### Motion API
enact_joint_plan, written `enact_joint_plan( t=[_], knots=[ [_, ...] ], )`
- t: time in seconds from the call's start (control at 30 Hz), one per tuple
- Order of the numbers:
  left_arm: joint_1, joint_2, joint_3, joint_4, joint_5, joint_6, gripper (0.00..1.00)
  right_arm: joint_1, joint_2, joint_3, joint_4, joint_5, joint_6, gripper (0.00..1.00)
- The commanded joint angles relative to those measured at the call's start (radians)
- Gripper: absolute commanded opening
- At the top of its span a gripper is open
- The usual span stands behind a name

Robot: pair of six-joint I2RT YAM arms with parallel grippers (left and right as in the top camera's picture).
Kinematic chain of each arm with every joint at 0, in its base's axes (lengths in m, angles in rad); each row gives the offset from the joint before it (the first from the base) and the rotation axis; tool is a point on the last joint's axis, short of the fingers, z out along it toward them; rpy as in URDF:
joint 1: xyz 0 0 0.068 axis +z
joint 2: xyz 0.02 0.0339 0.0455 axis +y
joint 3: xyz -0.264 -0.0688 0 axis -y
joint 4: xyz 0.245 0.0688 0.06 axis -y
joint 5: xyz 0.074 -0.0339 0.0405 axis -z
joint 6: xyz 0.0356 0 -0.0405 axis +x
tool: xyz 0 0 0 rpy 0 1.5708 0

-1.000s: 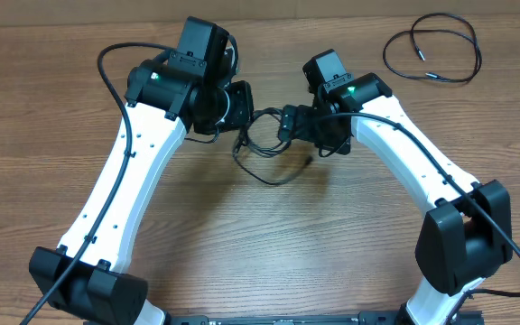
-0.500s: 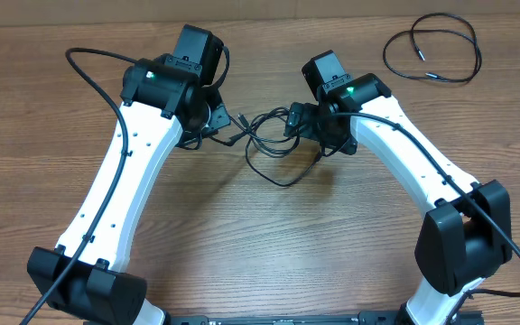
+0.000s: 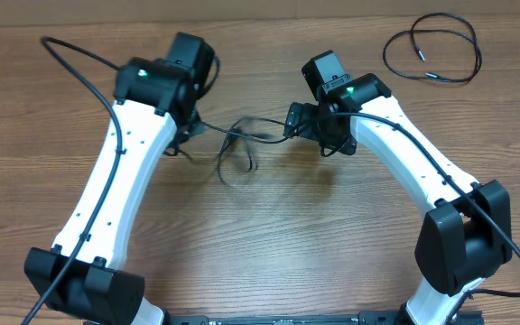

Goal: Untangle cables

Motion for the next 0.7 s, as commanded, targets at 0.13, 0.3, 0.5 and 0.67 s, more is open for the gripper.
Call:
enact_joint_plan(
  t=[0.13,0.3,0.5,0.67],
  knots=[
    [0.067,0.002,0.017,-0.006,0.025,-0.024,0.04,-0.006,-0.019,-0.006,0.001,0.051,0.005,1.0],
    [0.064,0.002,0.017,0.003,0.063,-0.016,0.04,-0.006,-0.019,-0.006,0.002,0.051,0.008,1.0],
    [0.058,0.005,0.017,0.094,0.409,0.191,0.04,-0.006,-0.019,-0.006,0.01,0.048,0.008,1.0],
    [0.025,0.006,0.017,0.227,0.88,0.487,0.04,-0.006,-0.019,-0.006,0.019,0.043,0.008,1.0]
  ],
)
